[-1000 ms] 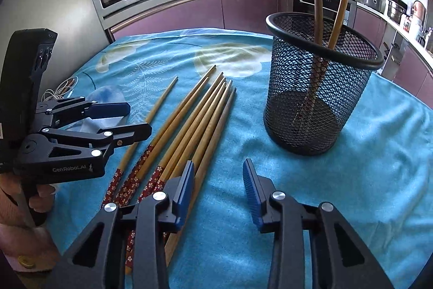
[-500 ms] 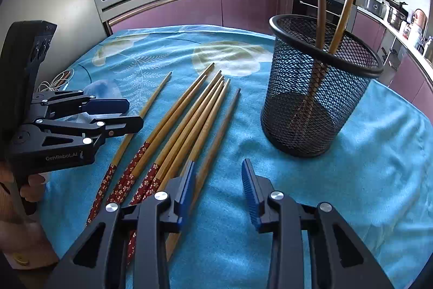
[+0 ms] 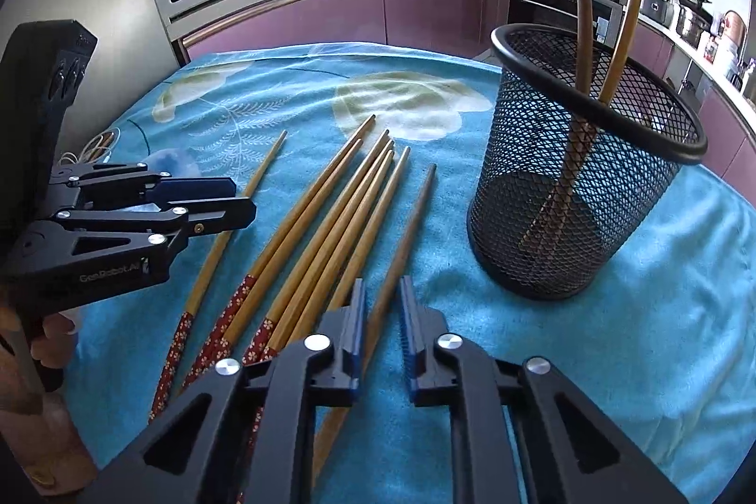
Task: Organize utensils
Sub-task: 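Move the right tool back and grasp another chopstick, then lift the chopstick upright with the right tool over the mesh holder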
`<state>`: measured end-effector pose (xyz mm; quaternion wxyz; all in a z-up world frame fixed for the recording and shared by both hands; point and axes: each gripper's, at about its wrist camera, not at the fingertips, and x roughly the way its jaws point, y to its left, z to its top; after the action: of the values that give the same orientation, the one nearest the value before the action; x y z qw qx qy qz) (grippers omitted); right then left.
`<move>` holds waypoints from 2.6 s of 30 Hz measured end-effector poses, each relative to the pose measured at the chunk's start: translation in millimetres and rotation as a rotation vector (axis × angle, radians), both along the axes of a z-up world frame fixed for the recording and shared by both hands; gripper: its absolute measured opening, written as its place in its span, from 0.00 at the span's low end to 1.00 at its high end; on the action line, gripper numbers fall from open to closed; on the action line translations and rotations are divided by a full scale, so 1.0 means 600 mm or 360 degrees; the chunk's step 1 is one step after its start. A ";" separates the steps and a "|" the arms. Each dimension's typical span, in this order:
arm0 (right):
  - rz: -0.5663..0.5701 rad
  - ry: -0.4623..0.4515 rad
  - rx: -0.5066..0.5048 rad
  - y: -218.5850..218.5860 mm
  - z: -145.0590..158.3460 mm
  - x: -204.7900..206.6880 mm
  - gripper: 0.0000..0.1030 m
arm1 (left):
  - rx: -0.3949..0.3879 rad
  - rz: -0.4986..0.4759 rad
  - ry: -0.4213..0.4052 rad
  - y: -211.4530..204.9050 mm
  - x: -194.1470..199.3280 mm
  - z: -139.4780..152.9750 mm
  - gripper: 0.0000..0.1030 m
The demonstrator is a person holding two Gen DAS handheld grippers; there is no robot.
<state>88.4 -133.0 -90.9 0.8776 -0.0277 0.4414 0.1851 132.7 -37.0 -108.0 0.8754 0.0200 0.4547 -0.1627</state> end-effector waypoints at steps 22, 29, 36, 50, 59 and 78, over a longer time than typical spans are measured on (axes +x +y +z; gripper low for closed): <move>0.0025 -0.0008 0.0159 -0.033 0.024 -0.022 0.06 | -0.0040 0.0044 0.0018 0.014 -0.023 0.002 0.07; 0.0077 -0.0086 0.0223 -0.036 0.051 -0.038 0.06 | -0.0091 -0.0001 -0.0010 0.014 -0.036 0.024 0.07; 0.0084 -0.0160 0.0315 -0.053 0.082 -0.053 0.06 | -0.0200 -0.0079 -0.0056 0.013 -0.053 0.066 0.07; 0.0041 -0.0317 0.0456 -0.094 0.137 -0.067 0.06 | -0.0544 -0.0271 -0.0224 0.022 -0.098 0.183 0.07; 0.0006 -0.0427 0.0498 -0.124 0.170 -0.069 0.06 | -0.0663 -0.0300 -0.0292 0.015 -0.093 0.220 0.07; -0.0095 -0.0756 0.0456 -0.189 0.292 -0.036 0.06 | -0.0723 -0.0341 -0.0545 -0.058 -0.013 0.344 0.07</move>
<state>67.0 -246.3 84.0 0.9565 0.0671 0.1933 0.2081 125.0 -71.5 98.7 0.8992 -0.1012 0.2478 -0.3460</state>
